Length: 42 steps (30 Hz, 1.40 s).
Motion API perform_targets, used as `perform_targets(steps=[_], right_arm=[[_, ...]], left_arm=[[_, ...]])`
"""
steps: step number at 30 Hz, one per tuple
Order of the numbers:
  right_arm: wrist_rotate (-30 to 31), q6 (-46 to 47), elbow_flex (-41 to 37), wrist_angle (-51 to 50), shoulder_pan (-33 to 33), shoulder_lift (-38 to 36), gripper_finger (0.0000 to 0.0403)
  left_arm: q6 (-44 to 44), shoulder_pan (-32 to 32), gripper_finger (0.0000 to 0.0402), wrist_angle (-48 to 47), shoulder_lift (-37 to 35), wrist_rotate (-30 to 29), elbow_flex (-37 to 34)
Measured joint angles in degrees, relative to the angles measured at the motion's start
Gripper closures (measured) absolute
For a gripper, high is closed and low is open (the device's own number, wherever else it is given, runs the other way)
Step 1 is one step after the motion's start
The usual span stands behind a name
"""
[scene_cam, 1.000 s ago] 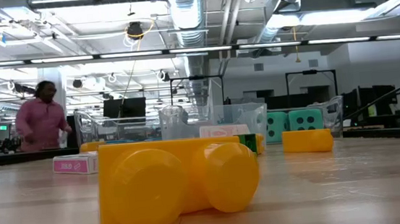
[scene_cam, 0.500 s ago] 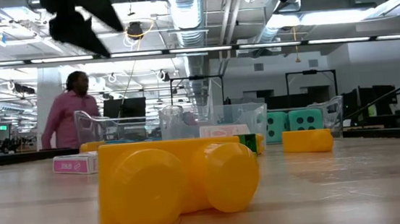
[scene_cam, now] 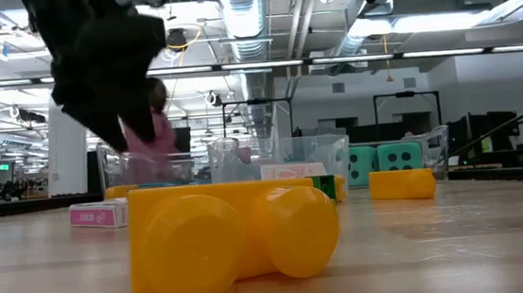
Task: Pick & Place Toys
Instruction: Put the pink deck of cards into the bottom transparent bin
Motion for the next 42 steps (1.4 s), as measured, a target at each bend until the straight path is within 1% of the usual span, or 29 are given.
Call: perform_targets(steps=[7, 14, 22, 34, 38, 42], right_arm=[[0.0, 0.0, 0.0, 0.0, 0.0, 0.0, 0.0131], [0.0, 0.0, 0.0, 0.0, 0.0, 0.0, 0.0131], [0.0, 0.0, 0.0, 0.0, 0.0, 0.0, 0.0131], [0.0, 0.0, 0.0, -0.1, 0.0, 0.0, 0.0131], [0.0, 0.0, 0.0, -0.1, 0.0, 0.0, 0.0131], [0.0, 0.0, 0.0, 0.0, 0.0, 0.0, 0.0131]], left_arm=[[-1.5, 0.6, 0.0002, 0.7, 5.7, 1.5, 0.0], [-2.4, 0.4, 0.0002, 1.3, 9.4, 2.5, 0.0], [-2.6, 0.4, 0.0002, 3.5, 9.8, 3.1, -0.1], [-4.2, 0.1, 0.0002, 3.5, 9.8, 4.2, -0.1], [-2.1, -0.4, 0.0003, 0.9, 9.7, 5.5, -0.1], [1.4, -0.7, 0.0002, -4.7, 9.5, 6.0, 0.1]])
